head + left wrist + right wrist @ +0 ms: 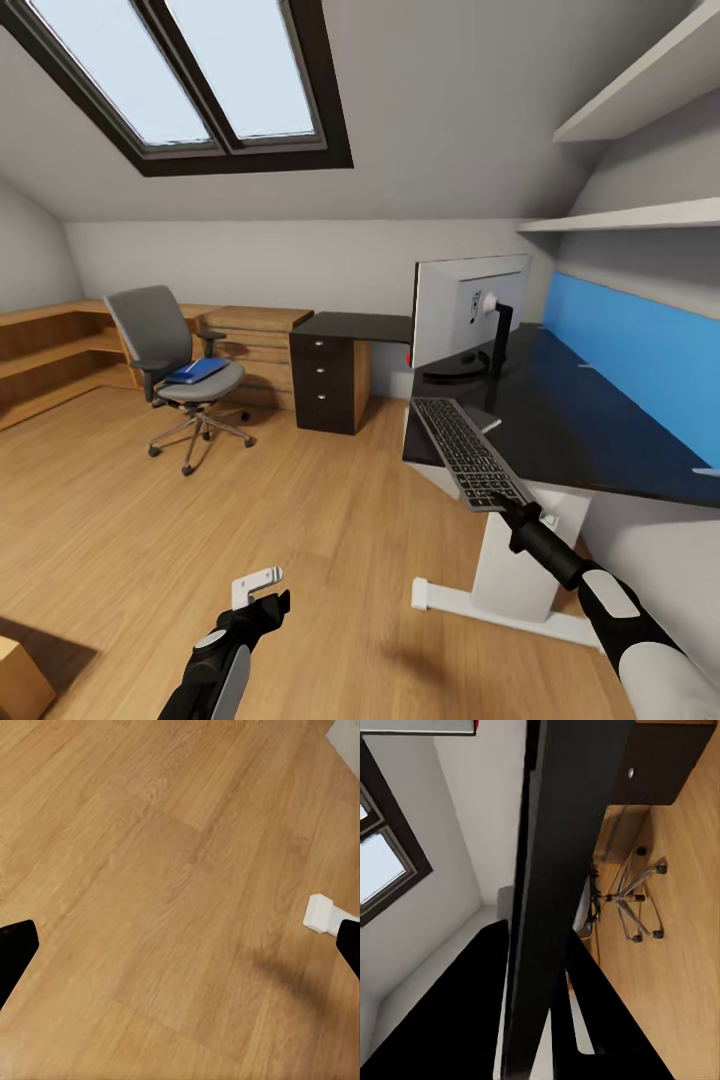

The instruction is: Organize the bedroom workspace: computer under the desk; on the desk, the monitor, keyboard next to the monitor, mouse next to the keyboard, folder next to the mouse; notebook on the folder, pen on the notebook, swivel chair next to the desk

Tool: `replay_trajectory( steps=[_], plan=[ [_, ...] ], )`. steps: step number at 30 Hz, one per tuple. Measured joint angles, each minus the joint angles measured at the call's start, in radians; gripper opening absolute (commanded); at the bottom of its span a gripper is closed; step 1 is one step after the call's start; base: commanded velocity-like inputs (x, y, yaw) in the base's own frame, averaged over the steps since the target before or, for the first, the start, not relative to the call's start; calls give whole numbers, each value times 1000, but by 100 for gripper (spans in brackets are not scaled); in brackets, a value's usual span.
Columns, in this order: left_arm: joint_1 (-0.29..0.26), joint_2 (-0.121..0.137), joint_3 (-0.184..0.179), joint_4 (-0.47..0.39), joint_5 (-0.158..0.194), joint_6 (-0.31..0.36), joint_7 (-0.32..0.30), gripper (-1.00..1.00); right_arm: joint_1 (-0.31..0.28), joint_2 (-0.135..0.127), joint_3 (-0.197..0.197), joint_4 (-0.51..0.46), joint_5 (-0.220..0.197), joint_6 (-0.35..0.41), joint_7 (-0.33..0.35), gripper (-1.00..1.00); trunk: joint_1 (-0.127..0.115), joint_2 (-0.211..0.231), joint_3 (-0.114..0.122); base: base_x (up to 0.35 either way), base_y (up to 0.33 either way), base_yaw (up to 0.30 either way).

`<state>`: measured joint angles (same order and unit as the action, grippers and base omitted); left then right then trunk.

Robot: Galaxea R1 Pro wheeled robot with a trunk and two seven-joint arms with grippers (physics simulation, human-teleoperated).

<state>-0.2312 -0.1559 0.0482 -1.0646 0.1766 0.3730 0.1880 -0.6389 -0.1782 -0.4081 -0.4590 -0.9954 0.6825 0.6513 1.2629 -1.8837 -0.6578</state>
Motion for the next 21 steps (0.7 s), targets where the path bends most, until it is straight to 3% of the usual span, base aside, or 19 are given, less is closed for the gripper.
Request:
replay_trajectory(
  steps=[4,5,15,21],
  plan=[
    [0,0,-1,16,0,0,0,100,0,-6,51,-1,7,8,25,-100,-15,28,13,0,0,0],
    [0,0,-2,30,-1,0,1,100,0,-7,88,-1,10,13,87,-100,-19,35,16,0,0,0],
    [0,0,-2,31,-2,0,1,100,0,-5,86,-1,17,5,88,-100,-57,105,47,0,0,0],
    [0,0,-2,32,-1,0,-1,100,0,-1,86,0,49,-2,84,-100,-58,105,47,0,0,26]
  ],
)
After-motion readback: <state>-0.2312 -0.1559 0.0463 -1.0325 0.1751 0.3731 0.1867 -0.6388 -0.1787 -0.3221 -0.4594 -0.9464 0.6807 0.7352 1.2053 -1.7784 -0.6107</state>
